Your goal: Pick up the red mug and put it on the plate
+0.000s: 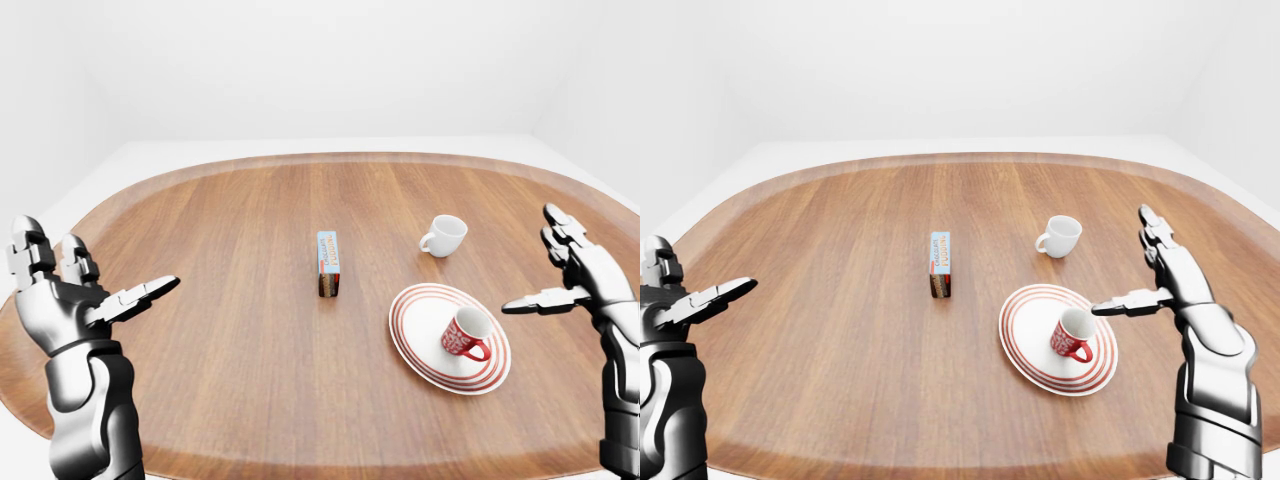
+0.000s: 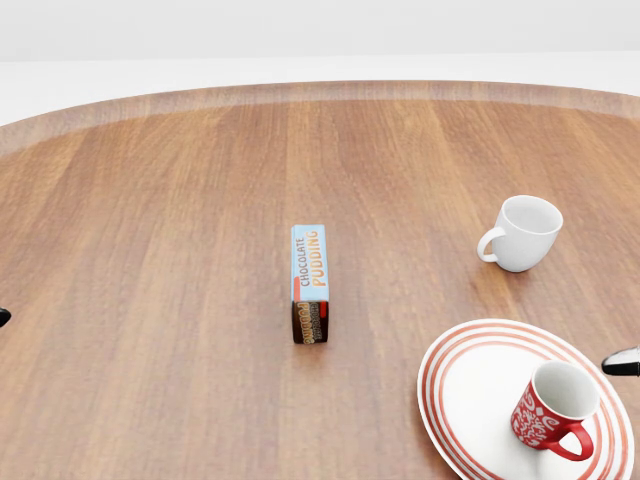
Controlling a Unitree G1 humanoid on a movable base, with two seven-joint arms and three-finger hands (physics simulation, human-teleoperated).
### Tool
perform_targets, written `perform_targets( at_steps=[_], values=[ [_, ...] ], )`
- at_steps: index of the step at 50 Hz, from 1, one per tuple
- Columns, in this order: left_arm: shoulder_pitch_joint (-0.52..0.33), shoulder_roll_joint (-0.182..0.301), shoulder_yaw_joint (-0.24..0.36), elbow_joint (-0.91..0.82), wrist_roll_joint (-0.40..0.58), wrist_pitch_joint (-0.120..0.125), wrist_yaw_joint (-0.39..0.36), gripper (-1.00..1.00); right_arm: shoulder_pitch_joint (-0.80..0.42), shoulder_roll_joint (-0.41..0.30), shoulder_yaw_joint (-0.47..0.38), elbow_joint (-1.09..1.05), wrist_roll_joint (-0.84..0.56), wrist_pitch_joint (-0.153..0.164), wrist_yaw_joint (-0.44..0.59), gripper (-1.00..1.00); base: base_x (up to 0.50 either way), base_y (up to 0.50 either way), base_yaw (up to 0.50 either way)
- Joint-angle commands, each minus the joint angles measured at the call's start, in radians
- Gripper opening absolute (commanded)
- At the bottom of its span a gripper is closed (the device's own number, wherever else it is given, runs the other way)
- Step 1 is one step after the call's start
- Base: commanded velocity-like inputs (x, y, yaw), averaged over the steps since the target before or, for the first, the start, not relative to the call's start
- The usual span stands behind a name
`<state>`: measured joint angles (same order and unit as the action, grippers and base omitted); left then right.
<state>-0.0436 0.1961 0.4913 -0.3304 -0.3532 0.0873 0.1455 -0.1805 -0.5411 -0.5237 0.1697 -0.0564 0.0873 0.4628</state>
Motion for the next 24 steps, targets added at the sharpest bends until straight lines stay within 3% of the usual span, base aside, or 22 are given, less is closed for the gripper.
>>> perform_targets(
  at_steps=[1,24],
  values=[
    [0.000,-0.001,-0.001,0.006,0.001,0.000,-0.001,1.00,0.053,0.041,-0.117,-0.365,-0.024,0.000,0.085,1.00,0.00,0.00,0.00],
    [0.004,-0.003,0.000,0.004,0.001,0.000,-0.003,1.00,0.062,0.071,-0.088,-0.349,-0.051,0.000,0.089,1.00,0.00,0.00,0.00]
  ],
)
